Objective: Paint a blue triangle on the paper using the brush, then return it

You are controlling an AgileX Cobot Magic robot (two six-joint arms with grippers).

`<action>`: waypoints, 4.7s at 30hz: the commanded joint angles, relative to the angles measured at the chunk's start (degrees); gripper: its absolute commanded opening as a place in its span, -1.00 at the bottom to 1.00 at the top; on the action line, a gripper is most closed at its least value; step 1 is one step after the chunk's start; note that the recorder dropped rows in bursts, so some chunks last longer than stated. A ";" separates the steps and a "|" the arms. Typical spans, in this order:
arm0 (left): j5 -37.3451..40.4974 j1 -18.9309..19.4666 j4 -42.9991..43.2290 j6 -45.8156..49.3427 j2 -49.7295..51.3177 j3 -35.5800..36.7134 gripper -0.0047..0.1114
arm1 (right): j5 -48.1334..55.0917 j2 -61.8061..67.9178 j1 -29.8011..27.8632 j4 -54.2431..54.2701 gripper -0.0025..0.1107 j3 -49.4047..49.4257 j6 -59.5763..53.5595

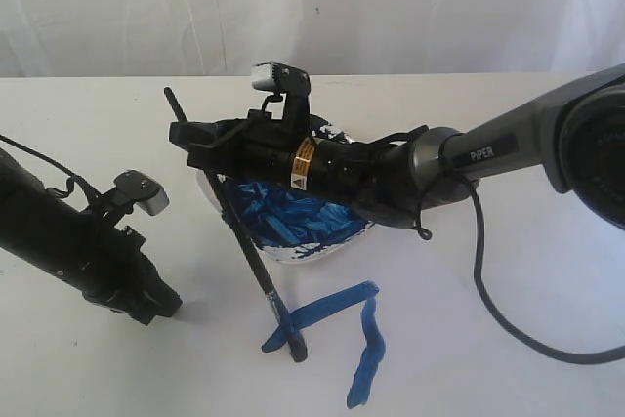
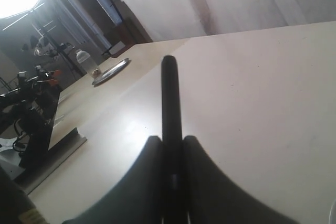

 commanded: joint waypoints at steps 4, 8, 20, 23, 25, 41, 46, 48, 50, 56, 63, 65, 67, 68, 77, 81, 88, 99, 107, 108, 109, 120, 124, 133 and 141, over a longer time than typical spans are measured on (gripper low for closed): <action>-1.33 -0.09 4.22 0.15 1.01 0.98 -0.92 | -1.23 -0.98 0.07 -4.32 -0.96 0.45 0.31; -1.33 -0.09 4.22 0.15 1.01 0.98 -0.92 | -1.23 -1.19 0.07 -4.86 -0.96 0.45 0.85; -1.21 -0.09 4.22 0.15 1.01 0.98 -0.92 | -0.02 -3.34 -0.12 -9.42 -0.96 2.04 1.74; -1.21 -0.09 4.22 0.15 1.01 0.98 -0.92 | 0.57 -4.29 -0.12 -9.38 -0.96 3.80 1.57; -1.21 -0.09 4.22 0.15 1.01 0.98 -0.92 | 0.82 -4.79 -0.12 -9.38 -0.96 5.34 1.01; -1.13 -0.09 4.27 0.05 1.01 0.98 -0.92 | -3.00 -8.81 -0.61 0.68 -0.96 10.51 -6.28; -1.13 -0.09 4.27 0.05 1.01 0.98 -0.92 | -1.46 -8.81 -0.61 1.25 -0.96 7.99 -6.28; -1.13 -0.09 4.27 0.05 1.01 0.98 -0.92 | -0.56 -8.60 -0.61 1.25 -0.96 6.70 -6.28; -1.13 -0.09 4.27 0.05 1.01 0.98 -0.92 | -0.33 -7.59 -0.61 1.25 -0.96 5.45 -6.28; -1.13 -0.09 4.27 0.05 1.01 0.98 -0.92 | -0.33 -4.42 -0.61 1.25 -0.96 2.73 -5.82; -1.13 -0.09 4.27 0.05 1.01 0.98 -0.92 | -0.34 -3.31 -0.61 1.25 -0.96 2.25 -4.75; -1.13 -0.09 4.27 0.05 1.01 0.98 -0.92 | -0.83 -2.76 -0.61 1.51 -0.96 2.25 -4.49; -1.13 -0.09 4.27 0.05 1.01 0.98 -0.92 | -1.47 -2.09 -0.61 2.14 -0.96 2.16 -4.49; -1.13 -0.09 4.27 0.05 1.01 0.98 -0.92 | -1.71 -1.82 -0.61 2.86 -0.96 2.16 -4.49; -1.13 -0.09 4.27 0.05 1.01 0.98 -0.92 | -1.26 -1.44 0.38 5.97 -0.96 0.24 -4.59; -1.13 -0.09 4.27 0.05 1.01 0.98 -0.92 | -1.26 0.16 0.51 5.97 -0.96 -1.69 -4.71; -1.13 -0.09 4.27 0.05 1.01 0.98 -0.92 | -2.16 1.20 0.51 6.28 -0.96 -2.38 -4.71; -1.13 -0.09 4.27 0.05 1.01 0.98 -0.92 | -1.84 0.88 0.51 3.54 -0.96 -2.27 -4.05; -1.13 -0.09 4.27 0.05 1.01 0.98 -0.92 | 1.27 -1.81 0.51 -3.09 -0.96 -2.27 -0.56; -1.13 -0.09 4.27 0.05 1.01 0.98 -0.92 | 2.06 -2.09 0.51 -3.47 -0.96 -2.27 -0.41; -1.09 -0.09 4.27 -0.06 1.01 0.98 -0.92 | 2.81 -2.37 0.51 -3.58 -0.96 -2.27 -0.18; -0.98 -0.09 4.27 -0.05 1.01 0.98 -0.92 | 1.02 -2.86 0.51 -5.12 -0.96 1.11 1.64; -1.31 -0.09 3.59 -0.19 1.01 0.98 -0.92 | -4.00 -5.54 0.38 -3.97 -0.96 1.11 1.74; -1.54 -0.09 -2.07 -0.35 -1.79 0.98 -0.92 | -6.41 -16.77 -2.40 -5.29 -0.96 2.62 4.93; -2.70 -0.09 -2.31 -0.47 -11.65 0.98 -0.92 | -12.02 -23.49 -11.41 -3.59 -0.96 15.55 4.93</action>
